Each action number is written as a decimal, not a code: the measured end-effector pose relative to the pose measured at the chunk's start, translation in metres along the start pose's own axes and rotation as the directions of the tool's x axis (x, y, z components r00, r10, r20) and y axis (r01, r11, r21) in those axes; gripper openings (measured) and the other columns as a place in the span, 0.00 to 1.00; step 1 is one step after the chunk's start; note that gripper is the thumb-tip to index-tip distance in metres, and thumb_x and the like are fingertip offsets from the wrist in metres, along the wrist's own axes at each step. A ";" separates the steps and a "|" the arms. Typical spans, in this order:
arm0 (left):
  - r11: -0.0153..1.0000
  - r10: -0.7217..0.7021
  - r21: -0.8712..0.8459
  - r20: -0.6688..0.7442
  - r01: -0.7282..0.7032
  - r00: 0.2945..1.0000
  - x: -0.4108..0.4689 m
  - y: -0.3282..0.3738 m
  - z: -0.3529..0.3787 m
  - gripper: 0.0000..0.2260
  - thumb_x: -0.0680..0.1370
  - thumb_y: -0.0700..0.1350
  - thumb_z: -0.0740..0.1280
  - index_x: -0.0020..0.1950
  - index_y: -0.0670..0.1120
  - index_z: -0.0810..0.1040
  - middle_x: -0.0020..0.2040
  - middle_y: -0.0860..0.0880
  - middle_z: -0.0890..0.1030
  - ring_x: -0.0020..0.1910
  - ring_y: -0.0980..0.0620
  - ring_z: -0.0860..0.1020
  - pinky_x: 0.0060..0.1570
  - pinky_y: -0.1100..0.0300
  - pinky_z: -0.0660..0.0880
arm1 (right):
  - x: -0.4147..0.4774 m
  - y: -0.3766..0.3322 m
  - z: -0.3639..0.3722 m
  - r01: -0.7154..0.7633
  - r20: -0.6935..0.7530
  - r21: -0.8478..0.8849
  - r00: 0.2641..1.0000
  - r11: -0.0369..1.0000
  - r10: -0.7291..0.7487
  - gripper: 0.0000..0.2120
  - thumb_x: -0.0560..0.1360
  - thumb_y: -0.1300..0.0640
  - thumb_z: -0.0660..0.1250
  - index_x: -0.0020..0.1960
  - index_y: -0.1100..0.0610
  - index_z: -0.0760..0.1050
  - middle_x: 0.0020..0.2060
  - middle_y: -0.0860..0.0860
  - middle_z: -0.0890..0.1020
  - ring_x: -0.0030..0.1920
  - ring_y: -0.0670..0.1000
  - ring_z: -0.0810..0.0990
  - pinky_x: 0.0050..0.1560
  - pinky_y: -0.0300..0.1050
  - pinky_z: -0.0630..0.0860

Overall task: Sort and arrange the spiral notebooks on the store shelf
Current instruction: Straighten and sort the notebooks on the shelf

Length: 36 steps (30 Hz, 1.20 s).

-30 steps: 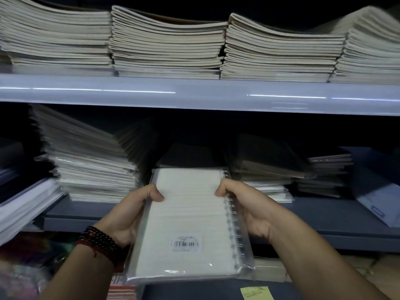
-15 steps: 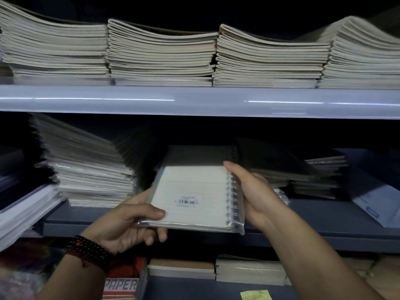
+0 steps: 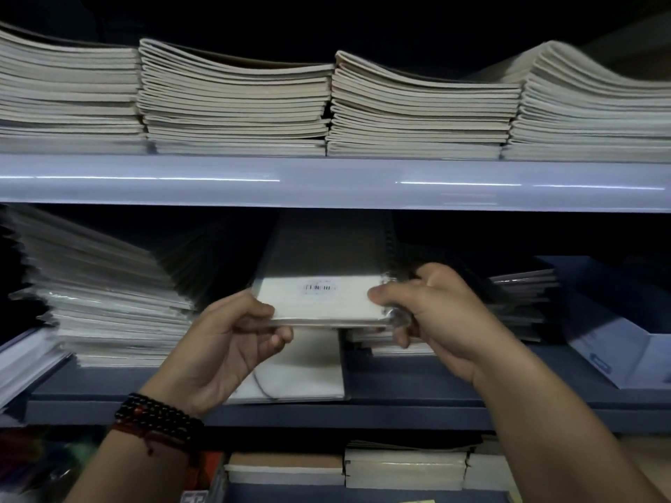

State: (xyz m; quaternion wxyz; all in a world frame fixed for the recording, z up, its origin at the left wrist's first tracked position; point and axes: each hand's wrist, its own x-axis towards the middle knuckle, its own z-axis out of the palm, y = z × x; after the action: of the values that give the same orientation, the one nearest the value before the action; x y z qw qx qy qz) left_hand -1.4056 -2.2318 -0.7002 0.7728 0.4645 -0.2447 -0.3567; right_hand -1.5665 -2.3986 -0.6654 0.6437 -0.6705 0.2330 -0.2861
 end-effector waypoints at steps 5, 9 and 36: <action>0.991 0.133 0.047 -0.140 -0.128 0.981 0.032 -0.023 0.055 0.05 0.76 0.30 0.68 0.47 0.35 0.72 0.41 0.34 0.80 0.36 0.40 0.84 0.31 0.59 0.80 | 0.012 -0.003 -0.037 0.099 -0.288 -0.180 0.946 0.979 -0.149 0.21 0.73 0.61 0.73 0.30 0.55 0.63 0.21 0.44 0.64 0.23 0.44 0.65 0.27 0.38 0.63; 0.973 0.161 0.189 -0.156 -0.130 0.975 0.057 -0.043 0.087 0.04 0.76 0.35 0.70 0.42 0.36 0.81 0.42 0.42 0.84 0.43 0.46 0.83 0.38 0.57 0.76 | 0.023 0.005 -0.072 0.099 -0.439 -0.230 0.877 0.968 -0.194 0.20 0.78 0.63 0.65 0.30 0.56 0.63 0.26 0.49 0.65 0.23 0.44 0.65 0.19 0.35 0.59; 0.912 0.090 0.411 -0.184 -0.007 0.979 0.084 -0.089 0.102 0.17 0.84 0.50 0.60 0.66 0.42 0.77 0.61 0.48 0.79 0.60 0.52 0.76 0.65 0.57 0.69 | 0.060 0.055 -0.093 0.050 -0.371 -0.189 0.921 0.981 -0.119 0.23 0.81 0.49 0.64 0.75 0.52 0.69 0.68 0.49 0.75 0.67 0.53 0.73 0.64 0.39 0.71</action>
State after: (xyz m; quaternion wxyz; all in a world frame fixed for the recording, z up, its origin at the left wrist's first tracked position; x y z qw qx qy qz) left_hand -1.4545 -2.3807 -0.7297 0.6880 0.6426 -0.2466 -0.2301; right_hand -1.5835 -2.5109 -0.7140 0.5114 -0.6660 0.3486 -0.4165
